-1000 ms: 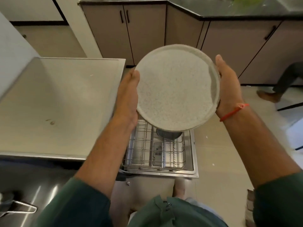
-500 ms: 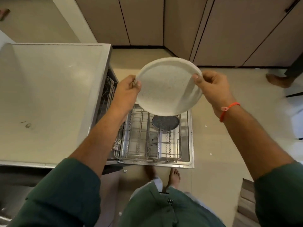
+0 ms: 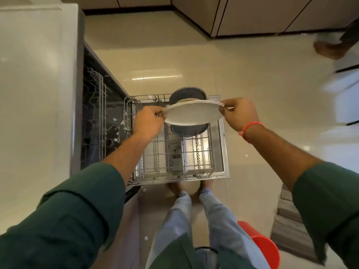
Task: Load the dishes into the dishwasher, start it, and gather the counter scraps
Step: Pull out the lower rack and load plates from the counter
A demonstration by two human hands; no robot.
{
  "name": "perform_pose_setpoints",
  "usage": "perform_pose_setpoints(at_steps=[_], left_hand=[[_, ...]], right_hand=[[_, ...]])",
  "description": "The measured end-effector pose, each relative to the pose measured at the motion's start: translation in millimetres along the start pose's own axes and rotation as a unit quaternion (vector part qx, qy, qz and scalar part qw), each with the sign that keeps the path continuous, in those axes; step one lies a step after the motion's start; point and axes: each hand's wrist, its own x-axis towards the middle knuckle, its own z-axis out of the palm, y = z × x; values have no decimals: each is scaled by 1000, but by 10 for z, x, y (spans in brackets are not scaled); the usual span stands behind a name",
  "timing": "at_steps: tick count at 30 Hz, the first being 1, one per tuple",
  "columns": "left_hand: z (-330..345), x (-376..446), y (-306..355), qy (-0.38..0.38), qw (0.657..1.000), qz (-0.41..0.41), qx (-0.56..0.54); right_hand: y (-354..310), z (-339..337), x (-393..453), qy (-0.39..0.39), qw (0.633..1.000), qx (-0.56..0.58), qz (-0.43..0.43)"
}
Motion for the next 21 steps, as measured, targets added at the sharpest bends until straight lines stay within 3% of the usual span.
perform_pose_setpoints(at_steps=[11,21], left_hand=[[1100,915,-1065,-9,998,-61,33],[1615,1299,-1522,-23,994,-99,43]], right_hand=[[999,1231,794,-48,997,-55,29],[1518,1810,1028,-91,993,-71,39]])
